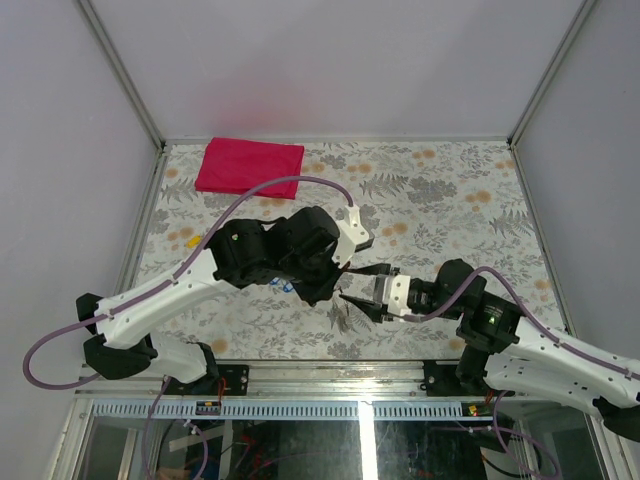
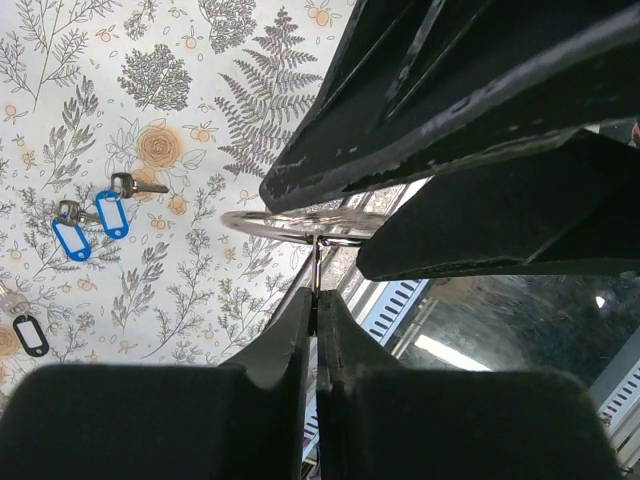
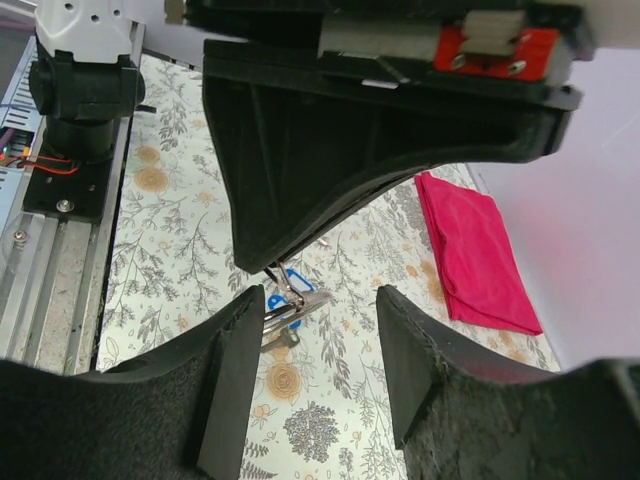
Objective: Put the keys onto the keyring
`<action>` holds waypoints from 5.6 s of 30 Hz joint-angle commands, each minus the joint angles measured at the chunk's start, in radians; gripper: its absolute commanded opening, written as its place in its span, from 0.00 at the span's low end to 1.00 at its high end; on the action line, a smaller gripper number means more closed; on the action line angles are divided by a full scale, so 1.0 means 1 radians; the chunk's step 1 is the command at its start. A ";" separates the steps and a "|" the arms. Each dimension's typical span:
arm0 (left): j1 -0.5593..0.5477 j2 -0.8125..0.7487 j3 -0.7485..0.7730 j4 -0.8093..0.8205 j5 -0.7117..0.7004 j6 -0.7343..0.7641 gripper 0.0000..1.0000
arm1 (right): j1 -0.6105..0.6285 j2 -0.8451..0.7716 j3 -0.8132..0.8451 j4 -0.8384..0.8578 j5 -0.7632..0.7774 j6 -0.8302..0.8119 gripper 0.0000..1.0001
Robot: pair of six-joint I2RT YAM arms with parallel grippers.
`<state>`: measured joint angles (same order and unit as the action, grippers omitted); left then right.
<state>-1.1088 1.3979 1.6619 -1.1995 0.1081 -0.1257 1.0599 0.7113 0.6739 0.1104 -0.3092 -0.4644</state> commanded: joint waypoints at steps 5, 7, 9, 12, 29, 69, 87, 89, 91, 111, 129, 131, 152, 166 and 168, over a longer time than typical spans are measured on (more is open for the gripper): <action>0.008 0.006 0.047 -0.018 0.025 0.015 0.00 | 0.042 0.034 0.020 -0.002 0.009 -0.093 0.56; 0.009 0.011 0.046 -0.020 0.029 0.014 0.00 | 0.045 0.040 0.022 -0.004 0.016 -0.116 0.56; 0.008 0.014 0.046 -0.020 0.033 0.014 0.00 | 0.047 0.045 0.023 0.008 0.024 -0.137 0.56; 0.009 0.020 0.047 -0.018 0.038 0.014 0.00 | 0.049 0.053 0.023 0.010 0.046 -0.182 0.55; 0.009 0.029 0.058 -0.017 0.037 0.009 0.00 | 0.086 0.050 -0.020 0.031 0.124 -0.387 0.42; 0.012 -0.247 -0.116 0.370 -0.086 -0.043 0.39 | 0.115 0.015 0.030 0.044 0.284 -0.074 0.00; 0.011 -0.460 -0.410 0.739 -0.128 -0.094 0.45 | 0.116 0.018 0.105 0.066 0.344 0.203 0.00; 0.012 -0.465 -0.416 0.759 -0.128 -0.095 0.45 | 0.116 0.021 0.112 0.059 0.348 0.197 0.00; 0.012 -0.466 -0.418 0.772 -0.130 -0.095 0.45 | 0.116 0.024 0.120 0.049 0.359 0.188 0.00; 0.011 -0.401 -0.415 0.784 -0.101 -0.101 0.40 | 0.115 0.030 0.156 0.044 0.376 0.161 0.00; 0.011 -0.372 -0.403 0.796 -0.082 -0.100 0.00 | 0.116 0.016 0.146 0.039 0.369 0.143 0.01; 0.011 -0.374 -0.406 0.796 -0.078 -0.100 0.00 | 0.115 0.008 0.134 0.048 0.363 0.124 0.10; 0.012 -0.385 -0.422 0.821 -0.079 -0.123 0.00 | 0.115 0.005 0.044 0.149 0.312 -0.077 0.43; 0.011 -0.375 -0.421 0.820 -0.073 -0.123 0.00 | 0.115 0.009 0.044 0.164 0.308 -0.078 0.30; 0.012 -0.374 -0.421 0.820 -0.072 -0.123 0.00 | 0.116 0.008 0.045 0.164 0.308 -0.077 0.29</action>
<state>-1.0985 1.0264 1.2476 -0.4572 0.0265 -0.2394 1.1698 0.7219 0.7147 0.1955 0.0063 -0.5350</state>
